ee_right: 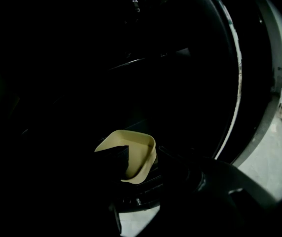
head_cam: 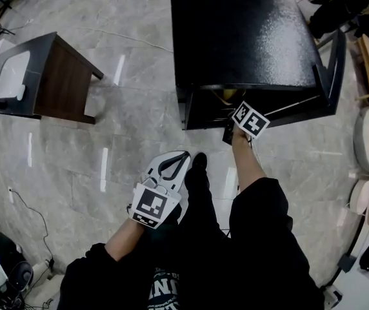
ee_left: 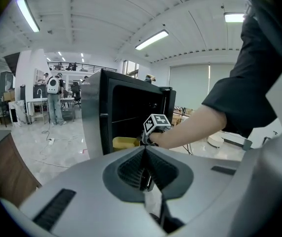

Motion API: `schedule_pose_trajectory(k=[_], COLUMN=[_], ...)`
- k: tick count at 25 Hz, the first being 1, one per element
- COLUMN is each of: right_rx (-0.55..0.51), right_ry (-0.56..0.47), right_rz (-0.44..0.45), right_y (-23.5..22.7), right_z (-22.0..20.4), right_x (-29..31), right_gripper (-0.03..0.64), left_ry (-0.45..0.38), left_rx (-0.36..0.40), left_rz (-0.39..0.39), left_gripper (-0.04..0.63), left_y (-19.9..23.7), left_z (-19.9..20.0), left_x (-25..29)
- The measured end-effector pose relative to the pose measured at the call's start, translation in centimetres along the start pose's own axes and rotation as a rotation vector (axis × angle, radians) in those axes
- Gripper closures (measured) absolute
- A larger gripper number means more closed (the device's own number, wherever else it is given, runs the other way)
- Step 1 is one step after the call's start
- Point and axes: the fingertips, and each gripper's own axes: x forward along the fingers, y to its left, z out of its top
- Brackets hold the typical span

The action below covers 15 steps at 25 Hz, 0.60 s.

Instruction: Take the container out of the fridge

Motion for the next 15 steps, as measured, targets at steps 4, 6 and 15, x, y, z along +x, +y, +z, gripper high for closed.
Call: schedule_pose_trajectory(k=[4,6,15], right_rx=[0.066,0.079,0.108], right_ry=[0.017,0.031,0.1], right_rz=[-0.025,-0.037,-0.027], right_y=[-0.7,-1.1,-1.4], right_z=[0.3,0.0,-1.3], right_x=[1.4,2.0,3.8], right_gripper=[0.451,0.451,0.451], left_ry=[0.012,0.017,0.033], left_rx=[-0.019,-0.024,-0.049], left_rz=[0.022,0.038,0.085], left_gripper=[0.581,0.581,0.581], left_y=[0.9,1.5,3.3], left_z=[-0.7,-1.0,-2.4], left_x=[-0.3,-0.5,-1.9])
